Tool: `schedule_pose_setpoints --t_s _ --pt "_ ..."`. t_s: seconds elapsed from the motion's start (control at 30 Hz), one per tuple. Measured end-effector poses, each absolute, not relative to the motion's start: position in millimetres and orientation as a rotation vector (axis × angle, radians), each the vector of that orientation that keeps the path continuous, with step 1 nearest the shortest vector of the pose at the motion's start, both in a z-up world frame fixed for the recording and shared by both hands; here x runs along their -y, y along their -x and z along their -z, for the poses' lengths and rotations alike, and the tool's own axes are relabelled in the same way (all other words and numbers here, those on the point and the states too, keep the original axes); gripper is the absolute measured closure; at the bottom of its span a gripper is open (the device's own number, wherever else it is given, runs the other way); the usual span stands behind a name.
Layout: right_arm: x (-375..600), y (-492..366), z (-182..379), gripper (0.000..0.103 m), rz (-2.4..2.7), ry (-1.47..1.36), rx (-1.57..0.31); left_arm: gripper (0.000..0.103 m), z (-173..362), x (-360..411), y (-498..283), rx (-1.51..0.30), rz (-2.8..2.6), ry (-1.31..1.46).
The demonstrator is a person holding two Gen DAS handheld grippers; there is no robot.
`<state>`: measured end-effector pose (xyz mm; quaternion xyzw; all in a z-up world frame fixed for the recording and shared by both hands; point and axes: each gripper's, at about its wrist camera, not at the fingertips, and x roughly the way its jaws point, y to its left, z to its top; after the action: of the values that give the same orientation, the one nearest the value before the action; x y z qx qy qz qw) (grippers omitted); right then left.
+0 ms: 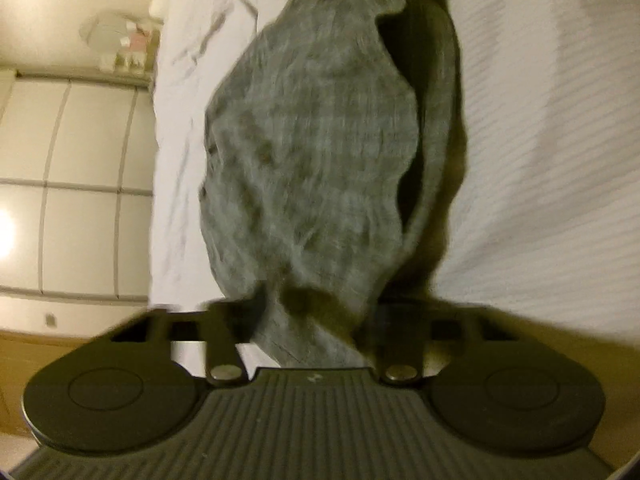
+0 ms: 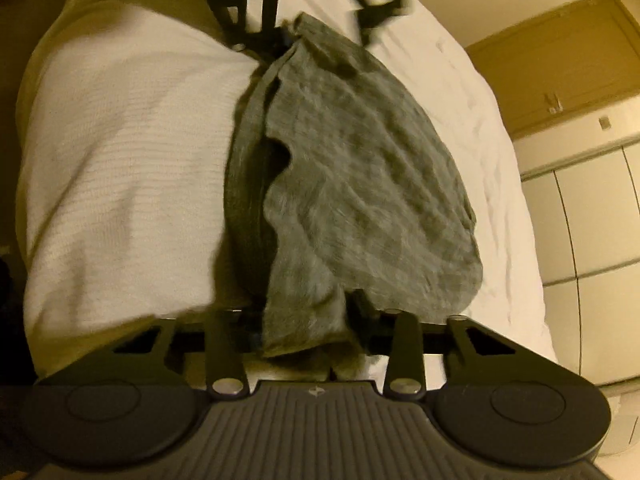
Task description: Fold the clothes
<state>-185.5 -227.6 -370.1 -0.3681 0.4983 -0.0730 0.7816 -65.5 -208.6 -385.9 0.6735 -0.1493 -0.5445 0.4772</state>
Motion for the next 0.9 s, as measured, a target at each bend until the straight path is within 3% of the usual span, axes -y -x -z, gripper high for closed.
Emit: schedule_pose_setpoints --t_s 0.13,0.43,0.7,0.9 --pt "239.4 189.0 351.6 0.092 0.168 0.719 -1.083 0.097 369.2 215.9 62.4 0.307 1.337 -1.601" --pt "241.1 231.9 280.6 0.092 0.099 0.614 -1.053 0.101 283.7 181.4 88.8 0.149 1.523 -1.484" --pt "221.4 288.3 237.0 0.091 -0.156 0.462 -1.132 0.101 231.4 135.2 142.7 -0.101 1.716 -1.478" --pt "281.9 282.4 216.1 0.092 -0.127 0.176 -1.116 0.100 195.7 168.4 126.2 -0.182 1.814 -1.395"
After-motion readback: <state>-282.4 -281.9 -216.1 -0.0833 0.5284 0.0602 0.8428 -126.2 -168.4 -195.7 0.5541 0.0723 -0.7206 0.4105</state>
